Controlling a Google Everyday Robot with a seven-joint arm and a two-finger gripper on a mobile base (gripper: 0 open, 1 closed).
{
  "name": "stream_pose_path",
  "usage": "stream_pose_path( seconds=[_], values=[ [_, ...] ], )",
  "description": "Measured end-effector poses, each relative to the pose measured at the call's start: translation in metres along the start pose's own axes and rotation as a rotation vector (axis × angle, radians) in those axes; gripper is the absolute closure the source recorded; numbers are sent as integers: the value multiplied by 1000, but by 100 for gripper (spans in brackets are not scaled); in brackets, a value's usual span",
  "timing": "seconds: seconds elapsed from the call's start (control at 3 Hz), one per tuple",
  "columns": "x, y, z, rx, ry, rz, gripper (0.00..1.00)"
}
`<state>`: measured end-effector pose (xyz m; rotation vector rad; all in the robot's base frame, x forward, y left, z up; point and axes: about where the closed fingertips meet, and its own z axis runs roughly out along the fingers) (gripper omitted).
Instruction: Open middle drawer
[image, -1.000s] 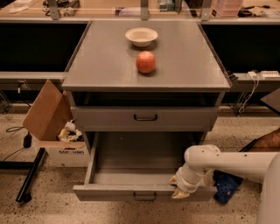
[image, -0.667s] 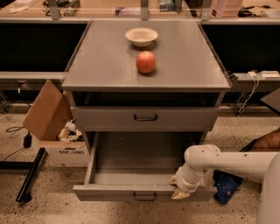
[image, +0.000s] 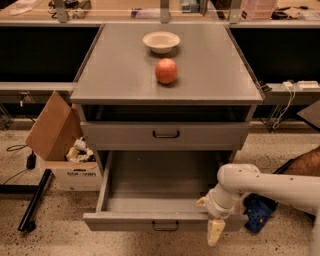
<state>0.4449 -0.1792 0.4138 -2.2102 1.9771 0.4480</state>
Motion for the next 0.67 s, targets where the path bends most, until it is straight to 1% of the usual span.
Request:
stream_pose_path(
  seconds=[0.33, 0.67],
  values=[
    [0, 10, -53, 47, -47, -73, 0],
    [-4, 23, -129, 126, -106, -173, 0]
  ],
)
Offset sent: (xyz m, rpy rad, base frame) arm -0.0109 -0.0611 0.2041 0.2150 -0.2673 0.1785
